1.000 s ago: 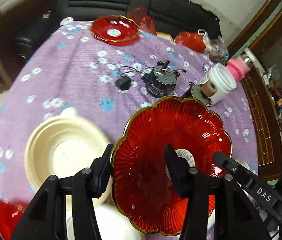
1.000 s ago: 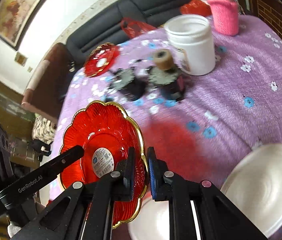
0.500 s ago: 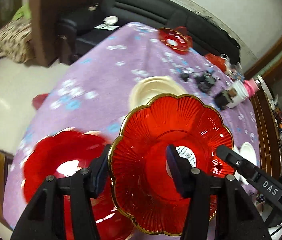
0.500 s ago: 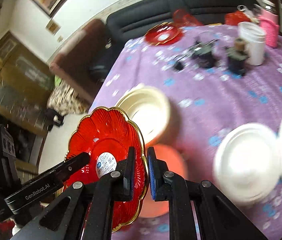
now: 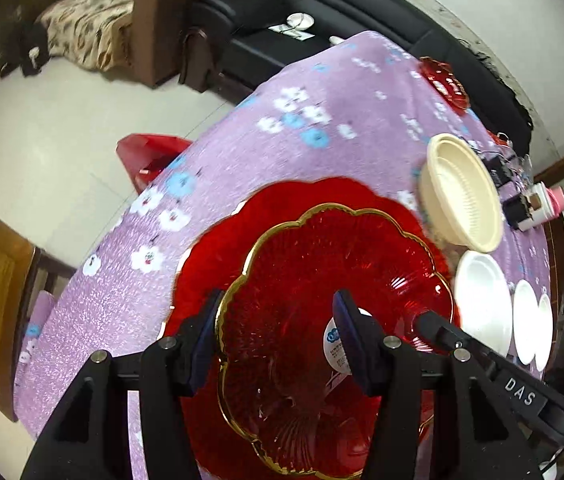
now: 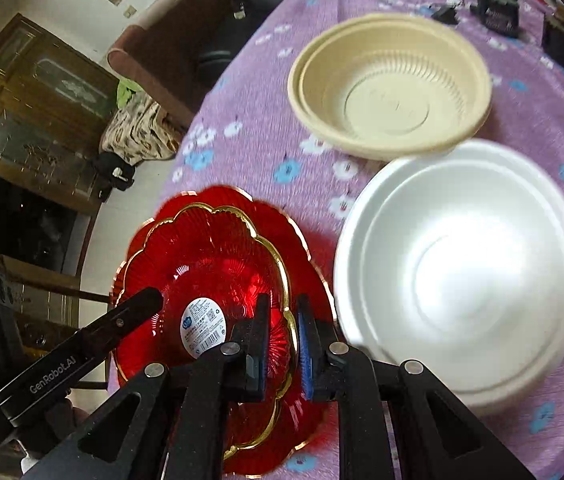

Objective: Organize plates and bowls
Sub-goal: 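Carry the small red plate with both grippers and stack it onto the large red plate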

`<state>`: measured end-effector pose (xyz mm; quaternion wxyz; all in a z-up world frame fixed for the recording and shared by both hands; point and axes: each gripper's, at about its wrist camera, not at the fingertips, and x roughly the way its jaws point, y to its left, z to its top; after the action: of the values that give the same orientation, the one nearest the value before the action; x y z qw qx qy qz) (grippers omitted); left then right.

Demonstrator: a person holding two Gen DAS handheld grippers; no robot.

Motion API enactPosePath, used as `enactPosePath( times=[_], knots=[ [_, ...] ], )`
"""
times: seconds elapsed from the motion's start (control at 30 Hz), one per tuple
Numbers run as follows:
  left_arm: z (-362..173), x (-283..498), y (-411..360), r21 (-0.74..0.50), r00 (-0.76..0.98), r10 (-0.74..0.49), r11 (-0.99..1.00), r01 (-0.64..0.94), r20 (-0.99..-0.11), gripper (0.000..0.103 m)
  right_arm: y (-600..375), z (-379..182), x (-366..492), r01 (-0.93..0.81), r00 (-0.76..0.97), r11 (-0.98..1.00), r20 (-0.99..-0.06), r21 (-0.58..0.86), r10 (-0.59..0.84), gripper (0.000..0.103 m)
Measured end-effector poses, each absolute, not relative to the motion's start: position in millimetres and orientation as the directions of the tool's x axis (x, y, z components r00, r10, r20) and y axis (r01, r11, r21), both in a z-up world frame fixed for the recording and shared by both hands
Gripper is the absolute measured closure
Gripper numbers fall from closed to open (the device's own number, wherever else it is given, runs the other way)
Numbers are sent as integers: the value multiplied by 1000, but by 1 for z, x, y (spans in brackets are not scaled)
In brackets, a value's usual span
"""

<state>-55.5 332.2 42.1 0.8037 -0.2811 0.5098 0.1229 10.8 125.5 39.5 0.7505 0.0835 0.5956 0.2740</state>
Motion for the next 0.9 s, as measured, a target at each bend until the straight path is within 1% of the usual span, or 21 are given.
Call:
enactPosePath(
  times=[0.07,0.17,0.23,0.3,0.37,0.4,0.47,0.57,0.63,0.77,0.9],
  knots=[
    [44,-56,331,-330,474,-80,817,-472,-877,48,129,41,8,-332,176,843,-850,423,496,87],
    [45,-55,329,-349,486,-95,813,-466,-869,39,133,41,7,-354,199,847,-853,397,483,85],
    [46,-56,328,-355,501,-92,814,-461,-860,37,133,44,6,-362,215,846,-848,391,484,84],
    [47,-57,329,-374,514,-105,808,-456,-852,35,138,46,3,-396,241,842,-843,367,481,79],
    [48,-59,329,-393,527,-117,801,-451,-842,34,144,48,-1,-429,272,840,-840,331,470,71],
    [49,-59,330,-397,530,-119,800,-449,-839,34,146,49,-2,-443,282,840,-840,315,464,68],
    [51,-62,330,-406,541,-120,796,-449,-833,32,155,51,-8,-484,303,833,-841,269,447,58],
    [56,-66,332,-414,562,-111,793,-448,-820,31,165,52,-16,-529,343,829,-847,183,406,57],
    [62,-69,330,-397,573,-85,803,-445,-815,31,168,55,-20,-543,373,827,-840,147,395,57],
    [73,-70,323,-339,584,-24,833,-437,-811,31,163,66,-22,-546,416,826,-810,139,412,57],
    [84,-75,315,-304,611,22,853,-424,-791,31,150,85,-24,-541,449,822,-767,174,458,56]
  ],
)
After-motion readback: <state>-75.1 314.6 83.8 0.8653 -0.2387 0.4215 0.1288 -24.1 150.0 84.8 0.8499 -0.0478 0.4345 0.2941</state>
